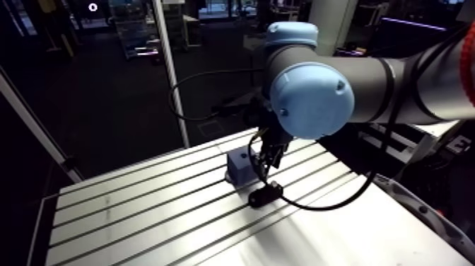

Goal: Pick up the M10 bolt and insert it into the hex recess until seated.

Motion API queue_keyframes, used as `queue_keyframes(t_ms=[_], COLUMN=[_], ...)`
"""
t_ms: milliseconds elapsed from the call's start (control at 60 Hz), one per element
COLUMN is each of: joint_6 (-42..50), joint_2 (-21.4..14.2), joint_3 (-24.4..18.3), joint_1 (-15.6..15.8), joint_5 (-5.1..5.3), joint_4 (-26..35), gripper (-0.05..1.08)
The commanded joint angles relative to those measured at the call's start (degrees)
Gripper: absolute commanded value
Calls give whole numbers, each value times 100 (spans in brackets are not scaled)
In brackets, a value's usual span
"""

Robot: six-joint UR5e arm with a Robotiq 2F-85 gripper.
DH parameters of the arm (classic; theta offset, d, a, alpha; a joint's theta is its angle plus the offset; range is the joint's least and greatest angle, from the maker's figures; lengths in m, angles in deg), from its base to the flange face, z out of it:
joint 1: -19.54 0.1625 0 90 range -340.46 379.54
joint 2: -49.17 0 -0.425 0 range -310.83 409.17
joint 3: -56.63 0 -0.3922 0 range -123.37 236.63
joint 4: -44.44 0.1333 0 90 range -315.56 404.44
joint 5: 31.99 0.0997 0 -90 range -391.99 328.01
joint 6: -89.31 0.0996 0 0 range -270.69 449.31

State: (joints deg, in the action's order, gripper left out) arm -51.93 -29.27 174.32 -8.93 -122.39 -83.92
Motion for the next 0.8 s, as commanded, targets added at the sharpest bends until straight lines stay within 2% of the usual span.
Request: queue_keyframes(t_ms=[17,417,483,650,800], joint_6=[4,13,5,4,4], joint_2=[26,9,9,26,35], joint_3=[73,145,154,163,163], joint_1=[-1,-1,-1,-1,-1], joint_5=[-26,-26,-50,-182,-193], joint_4=[-88,-113,-155,-177,-170], gripper=[40,43,43,43,43])
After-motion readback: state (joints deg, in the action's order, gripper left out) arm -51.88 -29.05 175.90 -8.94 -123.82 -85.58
